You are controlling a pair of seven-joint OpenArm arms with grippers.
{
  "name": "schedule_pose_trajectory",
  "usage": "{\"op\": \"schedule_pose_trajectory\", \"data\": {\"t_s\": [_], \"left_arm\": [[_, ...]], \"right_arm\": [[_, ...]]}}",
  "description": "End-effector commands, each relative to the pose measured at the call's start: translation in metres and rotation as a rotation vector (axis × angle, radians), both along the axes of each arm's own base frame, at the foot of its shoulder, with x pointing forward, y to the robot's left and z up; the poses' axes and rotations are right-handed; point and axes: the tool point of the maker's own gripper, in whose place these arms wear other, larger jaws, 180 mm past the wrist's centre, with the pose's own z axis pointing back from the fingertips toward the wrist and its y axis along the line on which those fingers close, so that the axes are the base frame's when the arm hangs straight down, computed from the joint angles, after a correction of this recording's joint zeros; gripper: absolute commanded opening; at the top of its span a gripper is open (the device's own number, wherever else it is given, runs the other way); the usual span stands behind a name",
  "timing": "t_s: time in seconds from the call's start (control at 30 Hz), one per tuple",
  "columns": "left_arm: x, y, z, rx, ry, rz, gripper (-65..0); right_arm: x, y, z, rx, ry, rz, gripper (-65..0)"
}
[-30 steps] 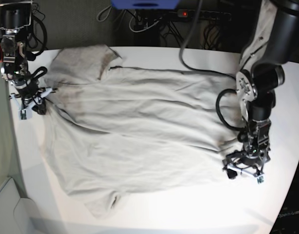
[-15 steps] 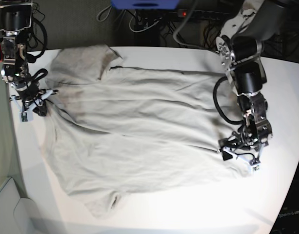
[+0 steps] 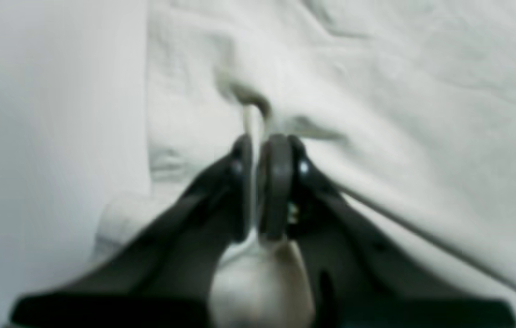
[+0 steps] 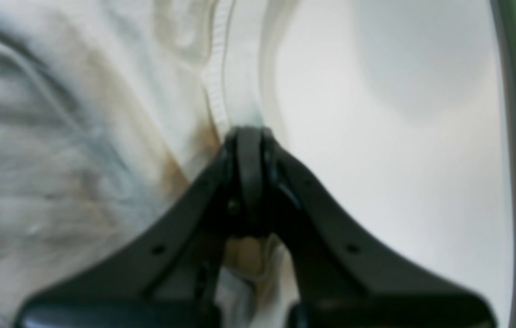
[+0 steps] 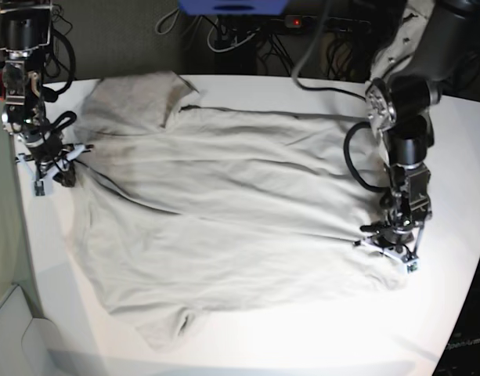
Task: Layout the t-shirt on the table in an organized manner, then fold the t-shirt properly
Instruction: 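Drag the shirt's side edge with the left gripper along the table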
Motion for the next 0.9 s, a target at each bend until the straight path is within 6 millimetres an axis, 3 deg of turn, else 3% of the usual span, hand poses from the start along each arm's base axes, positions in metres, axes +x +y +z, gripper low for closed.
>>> {"op": "schedule_pose_trajectory", "data": {"t_s": [0.0,0.1,0.3,0.43,0.5,0.7,0.77,0.87], "left_arm": [[-0.002,-0.001,-0.007,-0.019,0.053,-0.006,-63.4],[0.013,0.005,0.003,-0.022,0.001,0.011,-64.6],[0.047,0.035,0.054,0.036,-0.150,0.057,-64.6],[0.051,0.068,0.076,0.096,-0.180,0.141,-64.6],[0.054,0.073,0.084,0.101,-0.194,0.157,-64.6],[0.066,0.070,0.102,0.109,-0.251,0.154,-64.5],[0.072,0.074,0.118,0.122,-0.289,0.157,-64.5],[0.070,0.063,0.113,0.121,-0.291,0.144,-64.3]], "right_arm": [[0.005,-0.006,0.008,-0.018,-0.017,-0.002,-65.0],[0.004,-0.007,0.008,-0.021,-0.015,-0.002,-65.0],[0.005,-0.008,0.009,-0.023,-0.016,0.000,-65.0],[0.005,-0.008,0.008,-0.022,-0.017,-0.001,-65.0],[0.006,-0.008,0.009,-0.022,-0.019,-0.001,-65.0],[0.019,-0.004,0.018,-0.017,-0.048,0.003,-65.0],[0.018,-0.004,0.018,-0.018,-0.047,0.003,-65.0],[0.019,-0.004,0.019,-0.018,-0.048,0.003,-65.0]]}}
